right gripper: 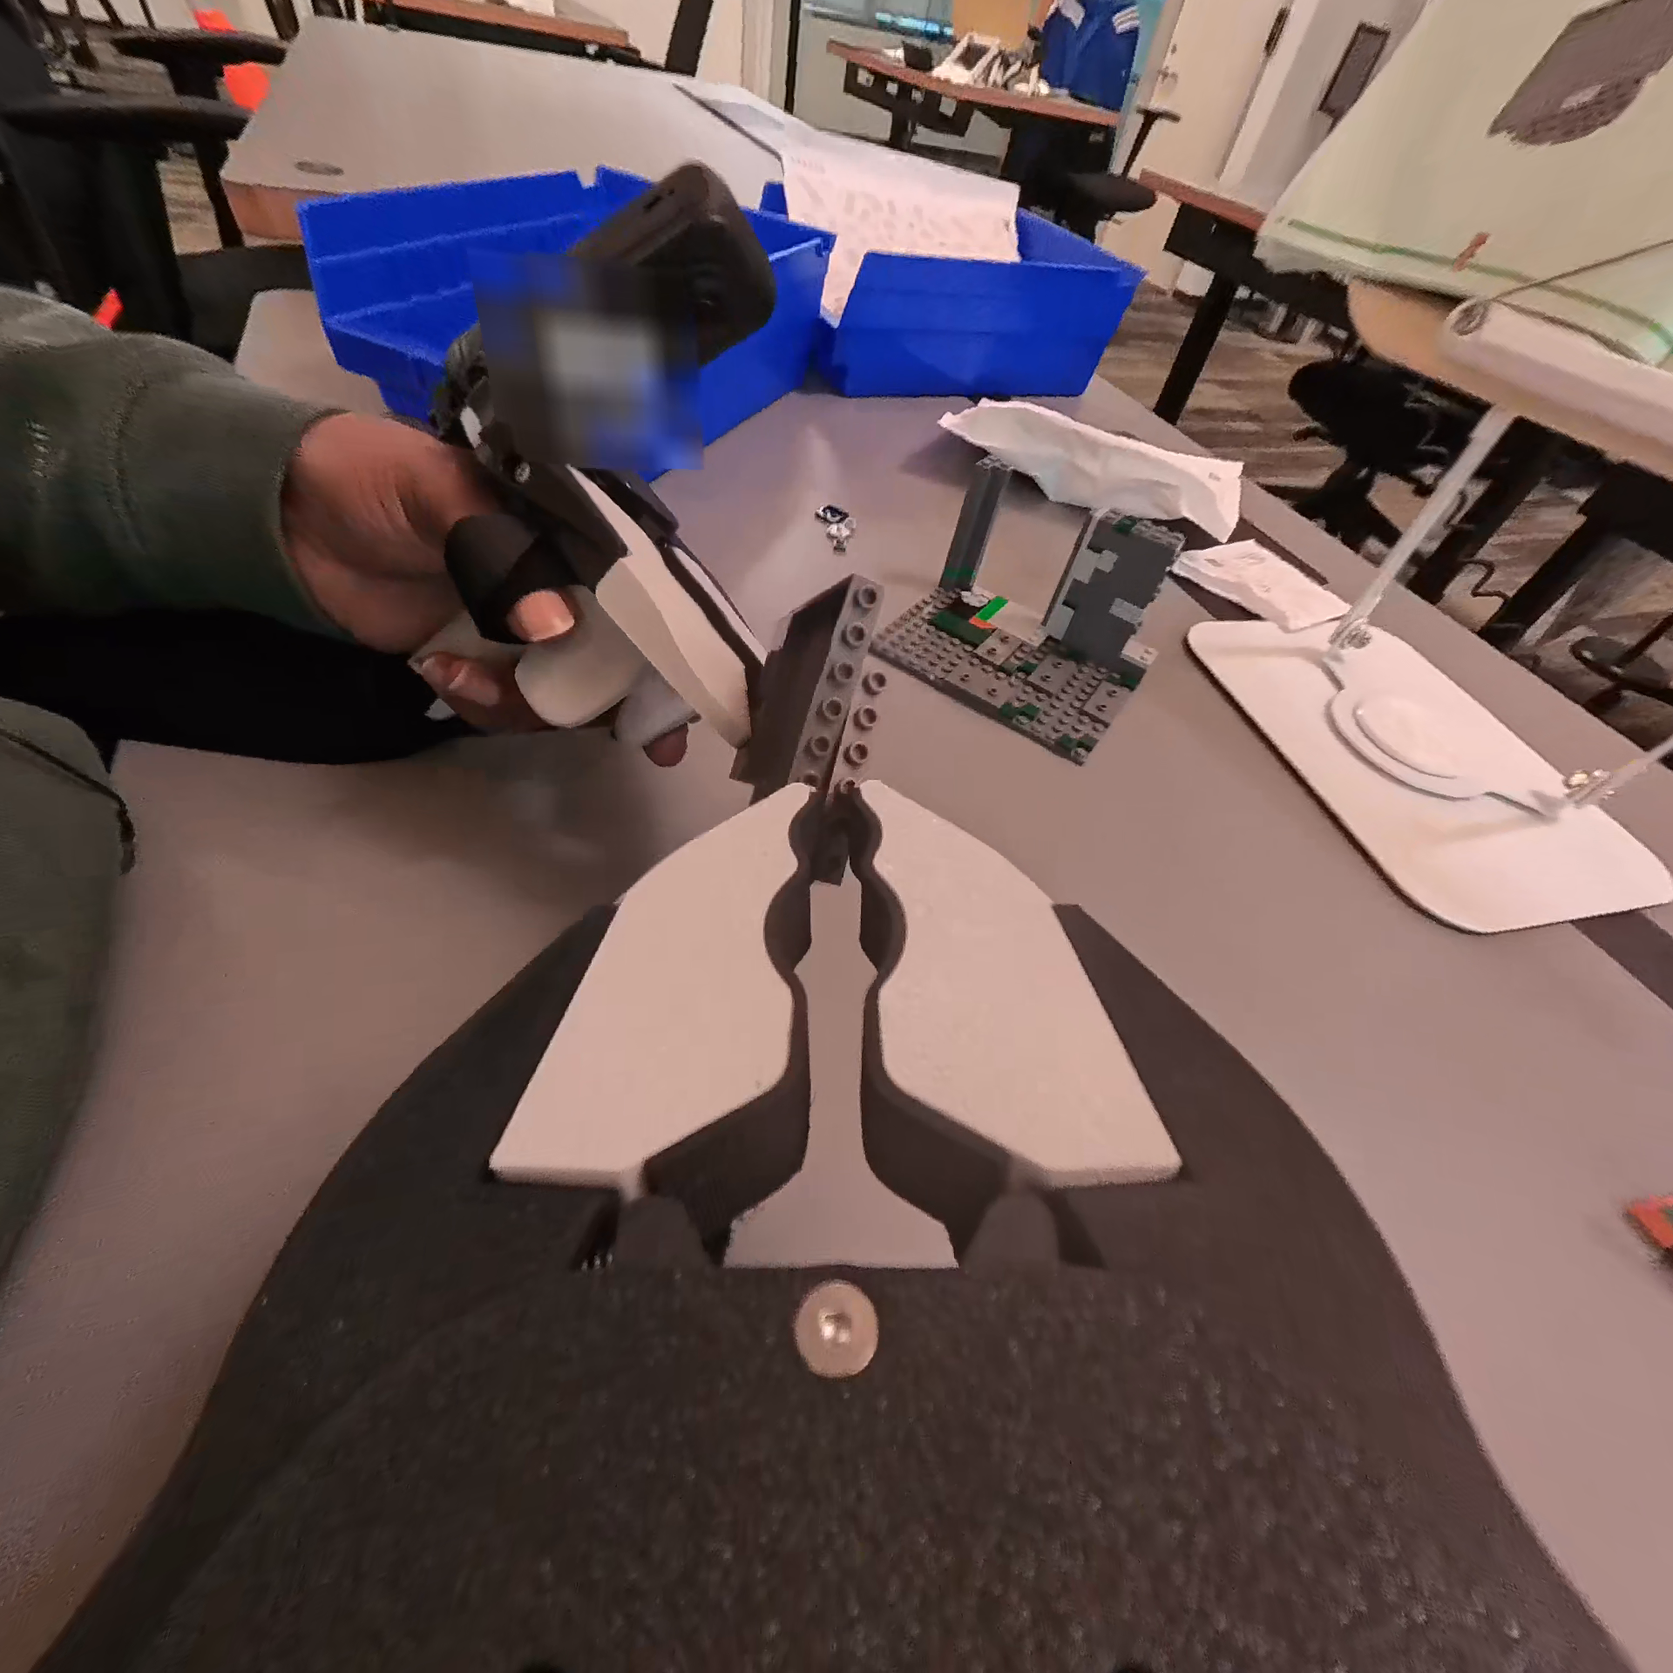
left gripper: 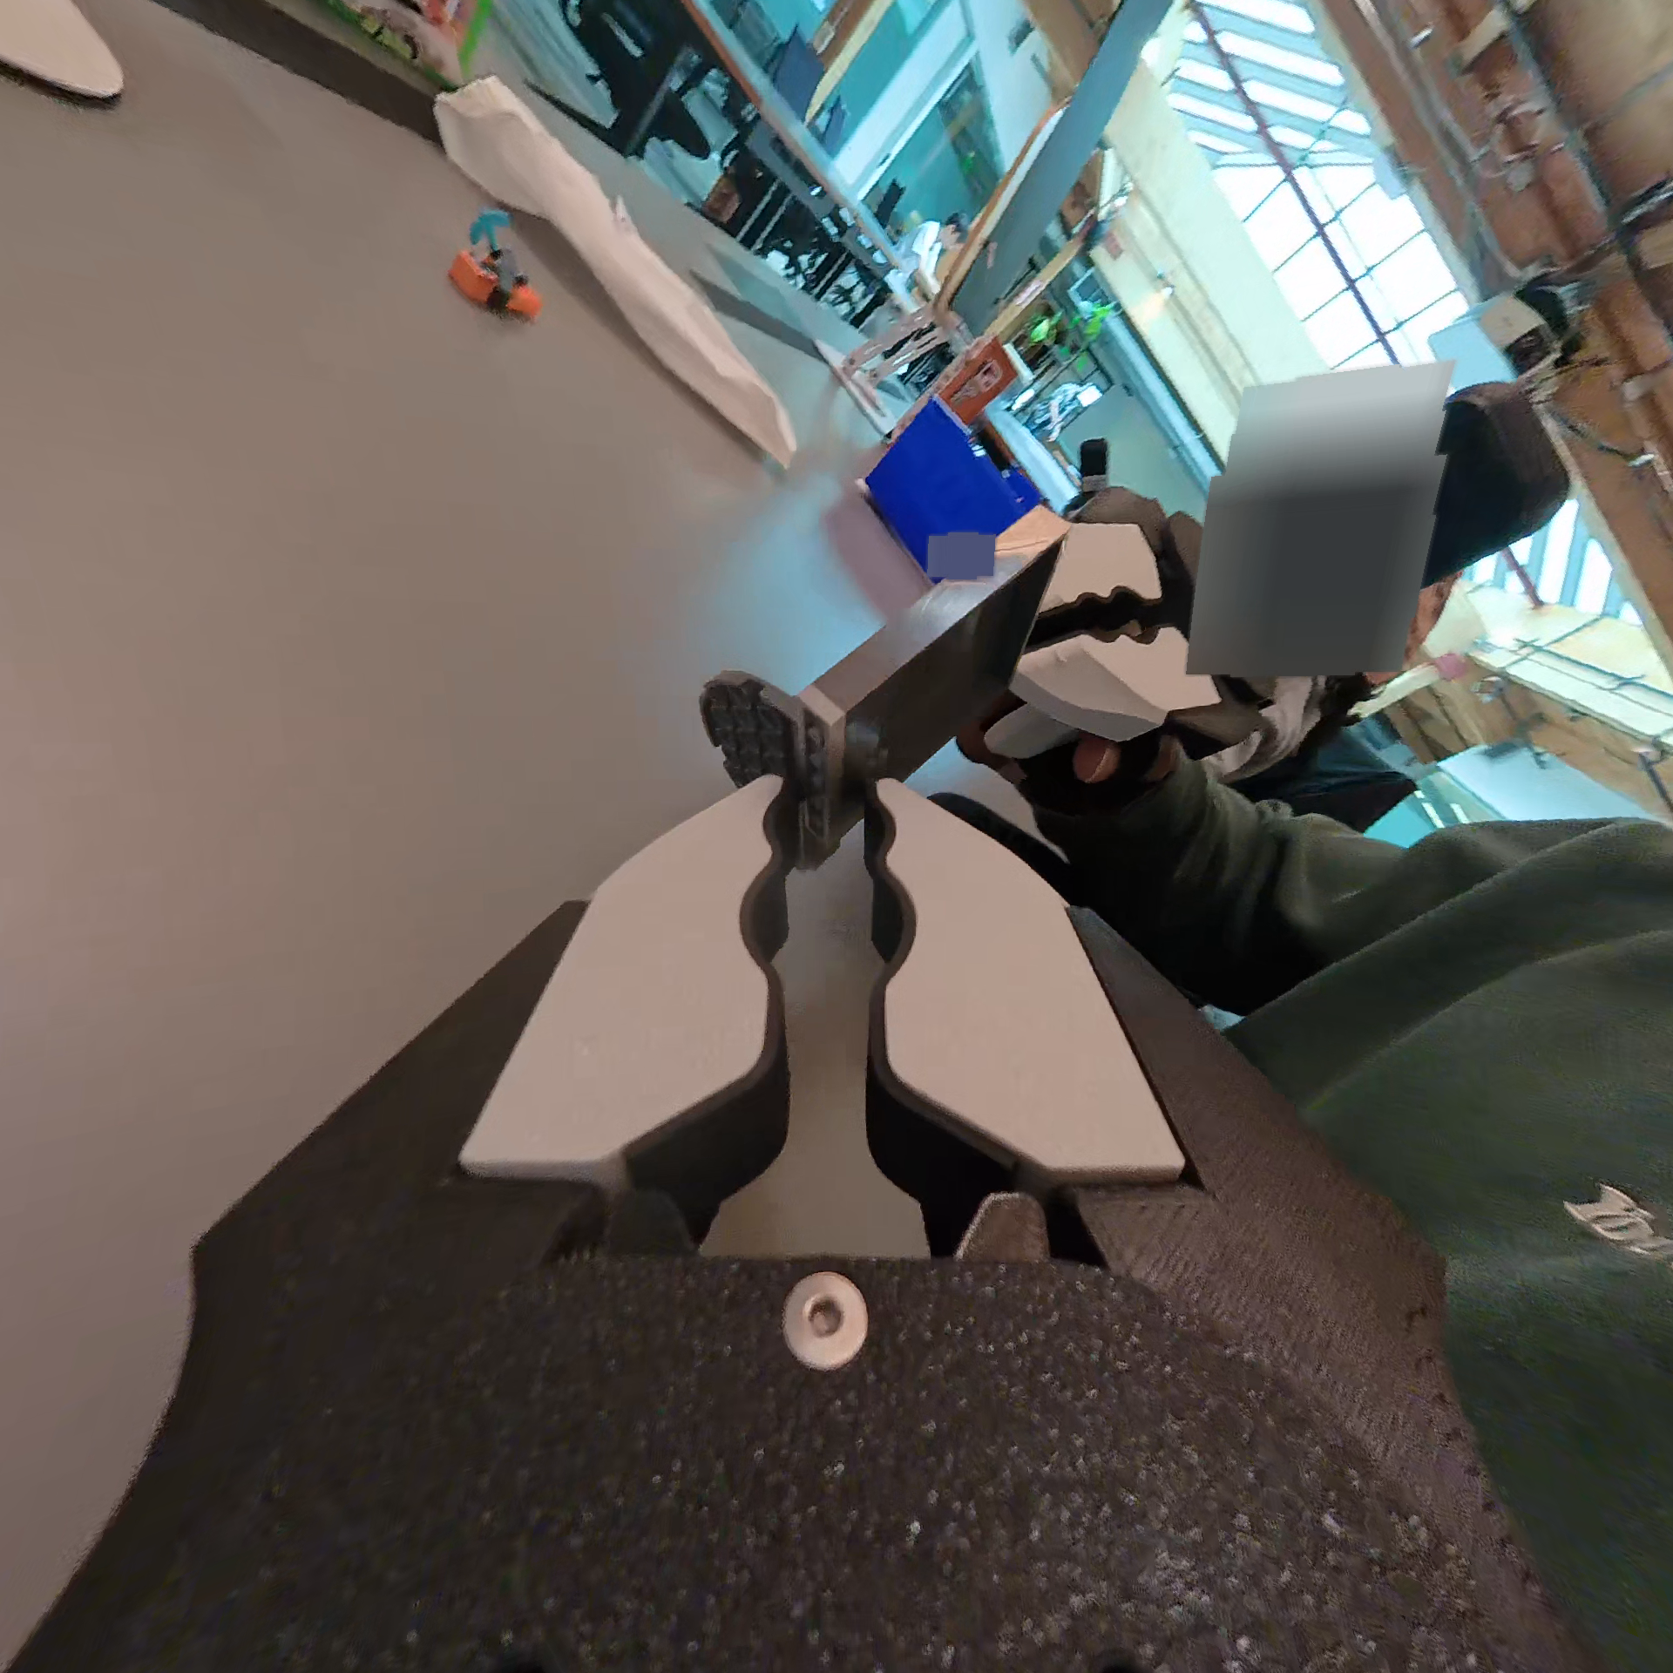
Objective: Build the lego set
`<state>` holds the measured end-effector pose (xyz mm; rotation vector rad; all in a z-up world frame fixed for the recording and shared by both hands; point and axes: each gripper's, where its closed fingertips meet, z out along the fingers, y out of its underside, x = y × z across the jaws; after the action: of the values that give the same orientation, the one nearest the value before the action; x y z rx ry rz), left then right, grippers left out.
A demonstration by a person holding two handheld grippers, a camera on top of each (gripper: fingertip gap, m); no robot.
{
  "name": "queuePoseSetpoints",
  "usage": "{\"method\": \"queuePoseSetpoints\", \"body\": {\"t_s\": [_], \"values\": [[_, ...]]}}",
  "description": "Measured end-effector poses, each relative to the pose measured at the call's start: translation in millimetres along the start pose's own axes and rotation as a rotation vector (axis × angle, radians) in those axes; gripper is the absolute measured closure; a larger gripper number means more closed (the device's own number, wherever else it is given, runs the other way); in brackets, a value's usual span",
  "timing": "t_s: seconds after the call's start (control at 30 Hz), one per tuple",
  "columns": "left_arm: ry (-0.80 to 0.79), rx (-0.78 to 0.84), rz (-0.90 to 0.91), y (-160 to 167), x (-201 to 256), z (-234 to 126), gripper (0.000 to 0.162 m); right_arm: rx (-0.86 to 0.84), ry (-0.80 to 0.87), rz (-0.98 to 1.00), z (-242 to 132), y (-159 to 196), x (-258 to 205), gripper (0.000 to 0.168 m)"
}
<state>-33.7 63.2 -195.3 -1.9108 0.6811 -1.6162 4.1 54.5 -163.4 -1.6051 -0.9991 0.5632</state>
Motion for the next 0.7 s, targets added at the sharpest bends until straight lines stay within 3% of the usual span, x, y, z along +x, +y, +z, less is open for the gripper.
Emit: {"method": "queuePoseSetpoints", "body": {"t_s": [0.33, 0.6, 0.7], "values": [[0.151, 0.122, -0.012, -14.7, 20.1, 0.2, 0.151, 0.156, -0.006, -0.030, -18.7, -32.3, 1.4, 0.163], [0.259, 0.208, 0.046, -23.8, 37.3, -11.4, 0.151, 0.130, -0.011, -0.014, -20.3, -24.6, 3.2, 0.162], [0.307, 0.213, 0.092, -25.8, 47.4, -17.5, 0.151, 0.049, -0.004, -0.010, -24.7, -11.0, 14.5, 0.159]]}}
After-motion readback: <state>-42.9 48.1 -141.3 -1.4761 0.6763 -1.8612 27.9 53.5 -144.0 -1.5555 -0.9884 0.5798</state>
